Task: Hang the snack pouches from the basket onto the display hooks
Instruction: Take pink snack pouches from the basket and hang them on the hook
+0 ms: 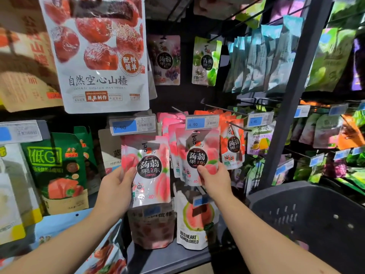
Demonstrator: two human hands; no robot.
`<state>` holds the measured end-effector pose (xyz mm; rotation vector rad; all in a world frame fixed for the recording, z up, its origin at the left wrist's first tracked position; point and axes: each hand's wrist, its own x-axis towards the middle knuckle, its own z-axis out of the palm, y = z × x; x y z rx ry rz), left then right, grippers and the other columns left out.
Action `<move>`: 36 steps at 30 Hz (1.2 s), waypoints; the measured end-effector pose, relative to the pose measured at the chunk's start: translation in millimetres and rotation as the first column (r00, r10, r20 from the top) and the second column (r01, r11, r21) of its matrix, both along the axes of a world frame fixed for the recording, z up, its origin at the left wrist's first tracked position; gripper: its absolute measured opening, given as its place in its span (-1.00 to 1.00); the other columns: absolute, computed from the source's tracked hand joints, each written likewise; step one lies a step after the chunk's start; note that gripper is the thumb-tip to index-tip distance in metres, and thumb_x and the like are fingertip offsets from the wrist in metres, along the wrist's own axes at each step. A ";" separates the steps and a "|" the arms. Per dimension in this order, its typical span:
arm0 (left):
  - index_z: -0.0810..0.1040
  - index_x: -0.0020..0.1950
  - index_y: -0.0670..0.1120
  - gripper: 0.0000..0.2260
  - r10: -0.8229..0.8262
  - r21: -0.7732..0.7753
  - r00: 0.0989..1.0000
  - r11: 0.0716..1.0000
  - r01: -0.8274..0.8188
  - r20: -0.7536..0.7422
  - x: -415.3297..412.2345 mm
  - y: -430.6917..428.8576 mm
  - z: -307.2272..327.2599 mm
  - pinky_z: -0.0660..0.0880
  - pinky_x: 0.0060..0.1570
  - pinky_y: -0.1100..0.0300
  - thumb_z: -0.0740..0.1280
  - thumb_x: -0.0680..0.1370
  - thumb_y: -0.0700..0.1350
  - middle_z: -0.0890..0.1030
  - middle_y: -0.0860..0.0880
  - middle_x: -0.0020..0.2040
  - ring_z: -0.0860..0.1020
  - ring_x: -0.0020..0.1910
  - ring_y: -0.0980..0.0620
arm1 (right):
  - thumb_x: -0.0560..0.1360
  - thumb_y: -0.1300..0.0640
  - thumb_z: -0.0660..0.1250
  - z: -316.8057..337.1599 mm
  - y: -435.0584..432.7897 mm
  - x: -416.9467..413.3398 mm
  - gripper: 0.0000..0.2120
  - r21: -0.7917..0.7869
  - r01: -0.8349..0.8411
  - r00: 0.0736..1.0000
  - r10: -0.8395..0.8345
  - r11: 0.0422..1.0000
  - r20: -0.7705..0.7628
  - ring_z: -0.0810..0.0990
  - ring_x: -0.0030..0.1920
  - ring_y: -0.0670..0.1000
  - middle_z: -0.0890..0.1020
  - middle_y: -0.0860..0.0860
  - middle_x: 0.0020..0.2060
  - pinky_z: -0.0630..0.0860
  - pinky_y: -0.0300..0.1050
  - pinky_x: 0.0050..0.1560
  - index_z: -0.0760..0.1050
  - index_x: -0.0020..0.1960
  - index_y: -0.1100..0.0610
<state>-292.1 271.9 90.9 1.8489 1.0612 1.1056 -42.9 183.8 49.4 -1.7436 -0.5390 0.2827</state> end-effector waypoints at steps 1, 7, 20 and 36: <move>0.29 -0.26 -0.27 -0.58 -0.002 0.007 1.000 1.000 0.002 0.002 1.0 0.9 -0.2 0.22 -0.38 0.11 0.27 0.68 -0.03 0.31 -0.12 -0.40 0.29 -0.41 -0.01 | 0.47 -0.16 0.49 0.2 2.4 -2.2 -0.36 -0.024 0.055 0.998 -0.055 0.998 -0.011 0.54 0.30 0.15 0.57 0.05 0.28 0.50 0.08 0.26 0.41 0.41 0.13; 0.31 -0.25 -0.29 -0.57 -0.049 -0.003 0.999 0.999 0.049 -0.005 7.5 5.6 -8.6 0.23 -0.35 0.08 0.28 0.67 -0.01 0.31 -0.08 -0.41 0.29 -0.43 0.01 | 0.58 0.00 0.40 2.8 -0.4 -28.6 -0.25 -0.038 0.147 0.976 -0.138 0.988 0.171 0.45 0.39 0.19 0.14 0.03 0.54 0.50 0.10 0.22 0.06 0.61 0.01; 0.28 -0.37 -0.05 -0.59 -0.084 0.008 0.996 0.996 0.084 0.035 -3.4 -0.8 -5.1 0.17 -0.40 0.18 0.28 0.67 -0.07 0.27 0.11 -0.54 0.25 -0.52 0.15 | 0.60 -0.11 0.35 3.8 20.8 -39.3 -0.31 -0.314 0.133 0.820 0.074 0.940 0.567 0.05 0.55 0.15 -0.03 0.07 0.60 0.48 -0.01 -0.09 0.10 0.62 -0.14; 0.21 -0.36 -0.06 -0.56 -0.123 0.011 0.992 0.992 0.123 -0.006 -3.8 0.0 -8.9 0.13 -0.45 0.24 0.28 0.68 -0.10 0.24 0.12 -0.54 0.21 -0.52 0.16 | 0.52 -0.11 0.47 13.9 59.4 -18.9 -0.47 -0.307 0.022 0.887 0.123 0.951 0.445 0.15 0.42 0.15 0.21 0.11 0.39 0.46 0.13 0.21 0.48 0.38 0.10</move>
